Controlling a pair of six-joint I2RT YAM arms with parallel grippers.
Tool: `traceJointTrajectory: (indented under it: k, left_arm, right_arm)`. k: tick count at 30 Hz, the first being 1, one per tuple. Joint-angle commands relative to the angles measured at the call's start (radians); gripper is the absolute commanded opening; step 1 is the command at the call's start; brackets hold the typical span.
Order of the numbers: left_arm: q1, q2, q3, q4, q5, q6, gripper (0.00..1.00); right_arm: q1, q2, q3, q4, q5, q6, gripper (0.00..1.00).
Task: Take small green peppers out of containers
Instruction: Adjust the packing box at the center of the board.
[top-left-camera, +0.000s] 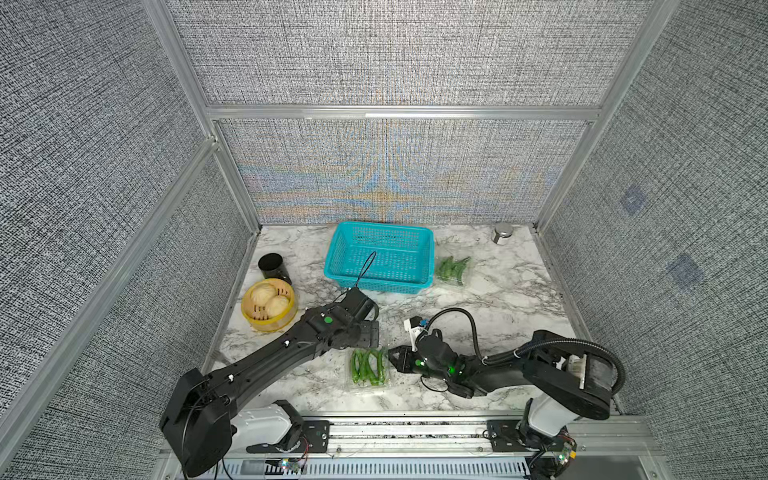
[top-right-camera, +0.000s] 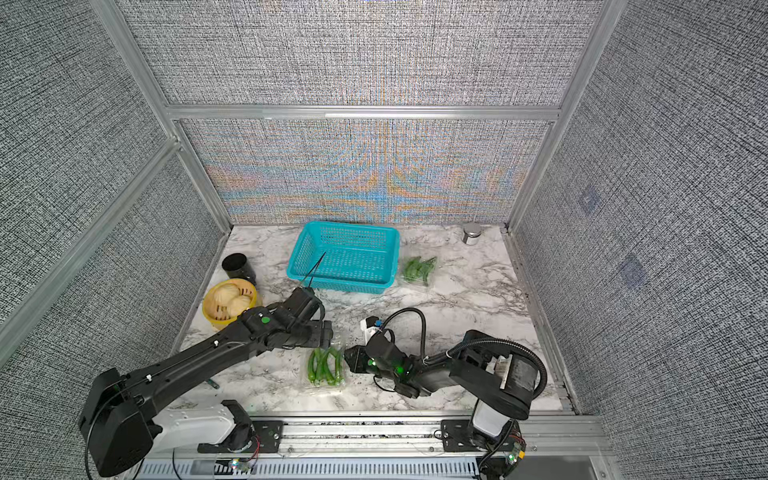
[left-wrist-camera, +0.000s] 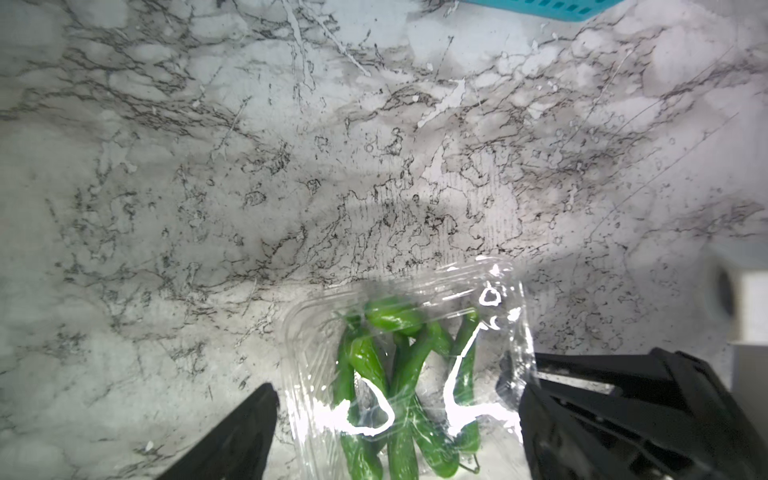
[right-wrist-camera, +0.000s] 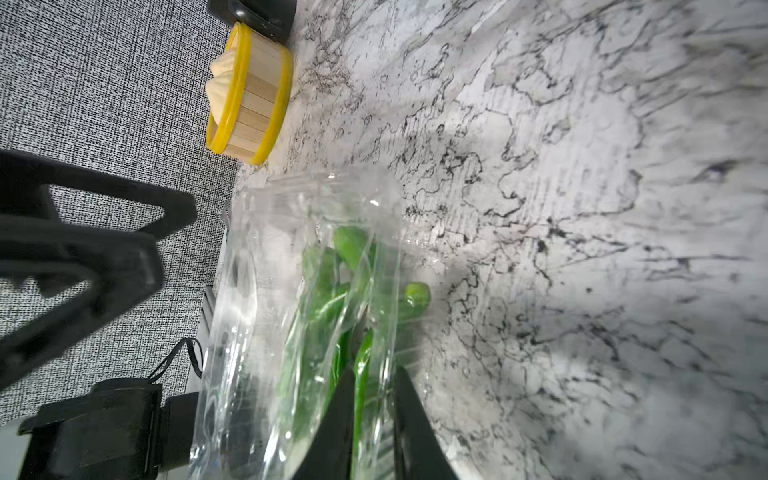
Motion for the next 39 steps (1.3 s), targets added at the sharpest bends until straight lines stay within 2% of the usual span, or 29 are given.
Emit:
traceJointTrajectory:
  k: [1,3,7,14,19,28,34,39]
  left_arm:
    - [-0.012,0.019,0.059,-0.134,0.001,-0.108,0.91]
    - [-0.016,0.035,0.091,-0.18,0.005,-0.155,0.9]
    - [-0.021,0.046,0.129,-0.211,0.036,-0.213,0.89]
    - [-0.031,0.105,0.226,-0.294,0.043,-0.241,0.89]
    - [-0.031,0.098,0.231,-0.25,0.052,-0.304,0.89]
    - [-0.03,0.123,0.154,-0.081,0.129,-0.386,0.89]
    - [-0.031,0.171,0.181,-0.1,0.177,-0.415,0.9]
    - [-0.03,0.167,0.202,-0.168,0.184,-0.433,0.9]
  right_arm:
    - [0.005,0.004,0.01,-0.007,-0.01,-0.03,0.08]
    - [0.01,0.0,0.012,-0.001,-0.005,-0.045,0.04]
    - [0.017,-0.037,0.019,-0.029,0.01,-0.073,0.03]
    - [0.041,-0.186,0.102,-0.316,0.079,-0.236,0.03]
    - [0.061,-0.238,0.166,-0.5,0.153,-0.341,0.03]
    - [0.114,-0.258,0.211,-0.584,0.274,-0.447,0.02]
    - [0.167,-0.236,0.261,-0.64,0.399,-0.532,0.01]
    - [0.183,-0.227,0.244,-0.611,0.47,-0.543,0.0]
